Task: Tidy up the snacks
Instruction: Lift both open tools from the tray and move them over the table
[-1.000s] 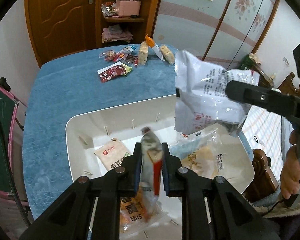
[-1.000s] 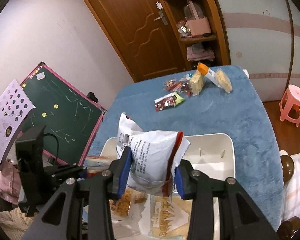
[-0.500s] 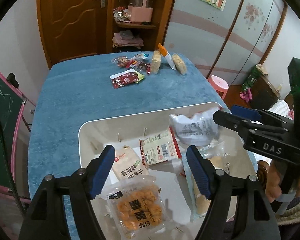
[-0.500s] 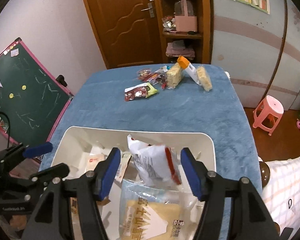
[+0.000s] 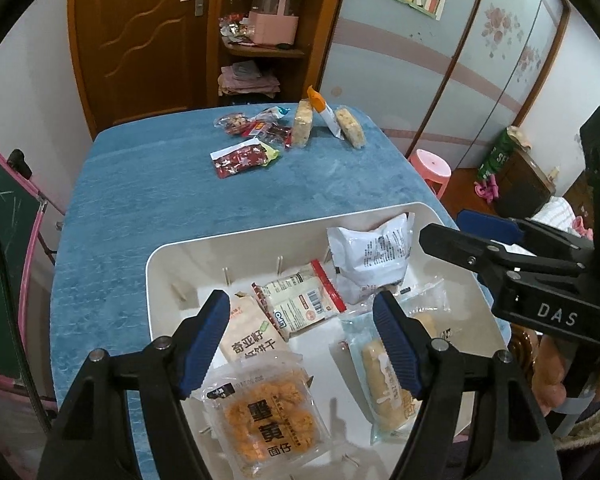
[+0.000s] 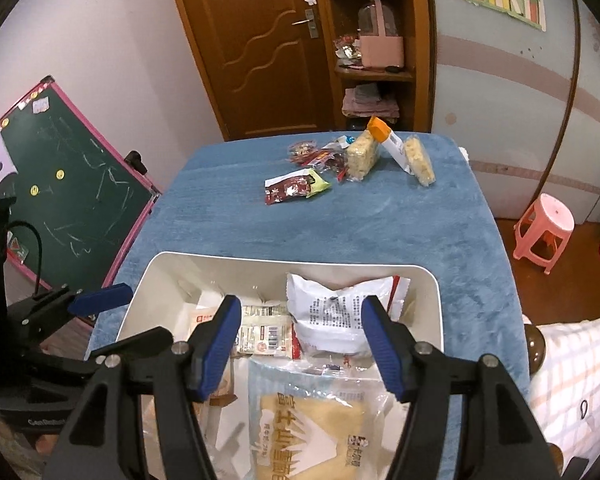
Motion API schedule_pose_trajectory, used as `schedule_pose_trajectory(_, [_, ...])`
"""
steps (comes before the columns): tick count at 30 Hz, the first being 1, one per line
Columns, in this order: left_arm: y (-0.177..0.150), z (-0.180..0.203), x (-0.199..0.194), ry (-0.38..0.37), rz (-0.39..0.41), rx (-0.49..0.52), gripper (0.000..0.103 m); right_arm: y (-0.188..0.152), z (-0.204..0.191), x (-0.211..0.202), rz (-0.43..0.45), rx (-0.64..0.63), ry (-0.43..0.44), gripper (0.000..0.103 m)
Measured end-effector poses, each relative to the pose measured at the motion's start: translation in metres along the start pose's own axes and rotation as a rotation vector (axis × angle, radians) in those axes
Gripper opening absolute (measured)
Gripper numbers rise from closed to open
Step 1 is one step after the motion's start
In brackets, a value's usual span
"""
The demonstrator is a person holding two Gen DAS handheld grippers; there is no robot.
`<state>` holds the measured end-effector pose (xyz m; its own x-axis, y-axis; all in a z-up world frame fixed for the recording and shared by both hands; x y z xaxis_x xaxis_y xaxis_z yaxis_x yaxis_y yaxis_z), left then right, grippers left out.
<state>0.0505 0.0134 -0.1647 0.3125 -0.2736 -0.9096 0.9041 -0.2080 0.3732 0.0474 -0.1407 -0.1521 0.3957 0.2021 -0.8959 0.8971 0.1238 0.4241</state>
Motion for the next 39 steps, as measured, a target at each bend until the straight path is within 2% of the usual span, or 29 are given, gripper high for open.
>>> schedule_pose_trajectory(10, [-0.002, 0.001, -0.002, 0.006, 0.008, 0.001, 0.073, -0.004, -0.003, -0.005, 0.01, -0.006, -0.003, 0.063])
schedule_pose_trajectory(16, [-0.003, 0.007, -0.016, 0.004, 0.077, 0.006, 0.073, -0.004, 0.005, -0.009, 0.02, 0.023, 0.018, 0.063])
schedule_pose_trajectory(20, [0.001, 0.011, -0.026, 0.026, 0.122, 0.013, 0.073, -0.004, 0.012, -0.011, 0.023, 0.042, 0.028, 0.063])
schedule_pose_trajectory(26, [0.008, 0.023, -0.035, 0.123, 0.177, 0.05, 0.073, -0.003, 0.022, -0.016, 0.048, 0.071, 0.029, 0.063])
schedule_pose_trajectory(30, [0.01, 0.032, -0.033, 0.143, 0.173, 0.095, 0.073, -0.003, 0.028, -0.019, 0.057, 0.08, 0.028, 0.063])
schedule_pose_trajectory(32, [0.013, 0.037, -0.033, 0.127, 0.16, 0.114, 0.073, -0.003, 0.032, -0.02, 0.064, 0.085, 0.018, 0.063])
schedule_pose_trajectory(35, [0.018, 0.041, -0.033, 0.047, 0.128, 0.13, 0.073, -0.002, 0.035, -0.02, 0.072, 0.087, 0.007, 0.063])
schedule_pose_trajectory(39, [0.021, 0.047, -0.031, 0.059, 0.106, 0.144, 0.073, -0.002, 0.037, -0.021, 0.07, 0.083, -0.004, 0.063])
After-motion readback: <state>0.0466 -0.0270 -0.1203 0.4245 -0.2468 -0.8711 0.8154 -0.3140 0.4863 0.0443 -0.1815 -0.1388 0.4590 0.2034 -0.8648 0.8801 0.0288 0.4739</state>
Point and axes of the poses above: each gripper's, at about its wrist camera, not at the fingertips, and x roughly the way its jaws point, z to its right, y to its top, the point moved 2 cm from there along x, roughly the way its jaws point, and after that the axes turned 13 degrees about -z, right-handed, at the moved point
